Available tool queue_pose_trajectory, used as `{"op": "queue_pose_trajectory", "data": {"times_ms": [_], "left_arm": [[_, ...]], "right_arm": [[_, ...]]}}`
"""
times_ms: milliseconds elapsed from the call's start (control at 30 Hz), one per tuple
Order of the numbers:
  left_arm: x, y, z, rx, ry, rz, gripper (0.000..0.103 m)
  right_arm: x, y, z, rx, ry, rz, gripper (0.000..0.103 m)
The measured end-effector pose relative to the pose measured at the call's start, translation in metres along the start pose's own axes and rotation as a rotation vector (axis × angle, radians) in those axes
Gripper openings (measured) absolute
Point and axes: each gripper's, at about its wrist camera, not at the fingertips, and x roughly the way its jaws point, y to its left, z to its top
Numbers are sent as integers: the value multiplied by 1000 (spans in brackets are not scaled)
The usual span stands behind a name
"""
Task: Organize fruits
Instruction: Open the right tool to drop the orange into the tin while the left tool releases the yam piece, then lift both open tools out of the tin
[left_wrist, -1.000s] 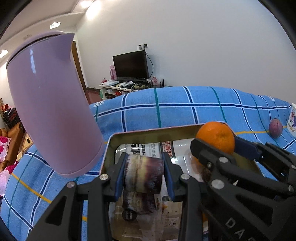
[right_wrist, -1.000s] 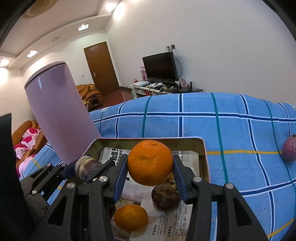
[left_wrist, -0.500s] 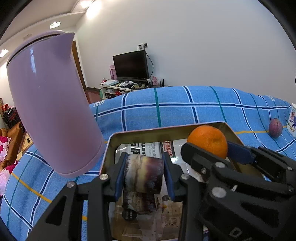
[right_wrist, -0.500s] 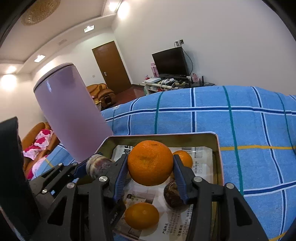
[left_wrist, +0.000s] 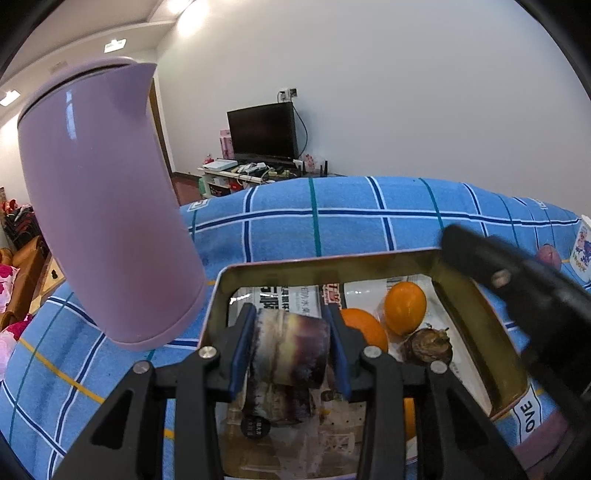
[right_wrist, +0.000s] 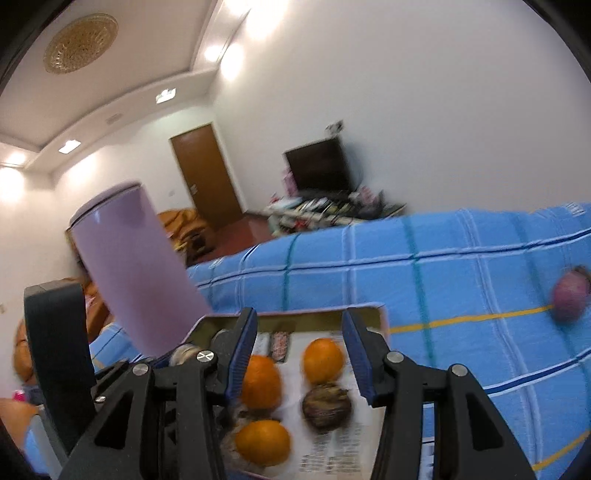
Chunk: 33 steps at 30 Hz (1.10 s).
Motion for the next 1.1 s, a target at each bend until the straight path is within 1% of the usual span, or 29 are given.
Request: {"op": "queue_pose_trajectory", "data": {"times_ms": [33,67,100,133,233,267,300,367,400,500,833,1100], "left_arm": [[-1,0,0,2,-3,6,51],[-2,-1,0,4,-9,20,57],[-3,-1,0,3,-14,31,72],[-5,-1,0,2,-23,42,83],[-11,-1,0,0,-66,63,98],[-13,-1,0,3,-76,71,101],[-13,-2,0,6,-83,80,103],[-13,-2,1,10,-82,84,103],[-14,-2,1,12,-83,83,103],[-15,-1,2,10,-96,87,103],[-16,0,2,-6,-102,105,103],[-16,2,0,-26,-100,122,103]], "right_arm": [[-4,0,0,-12,-23,-26,50],[-7,0,-1,-25,-44,-47,50],[-9,1,-1,-38,-57,-61,50],[-11,1,-2,-53,-68,-76,50],[-17,4,-5,-84,-106,-130,50],[-18,3,-5,-88,-115,-142,50],[-18,3,-6,-94,-125,-159,55],[-20,1,-7,-99,-130,-183,64],[-22,0,-7,-95,-138,-195,64],[-29,-5,-6,-82,-162,-204,64],[-37,-10,-8,-85,-163,-236,64],[-40,-4,-11,-131,-162,-252,65]]}}
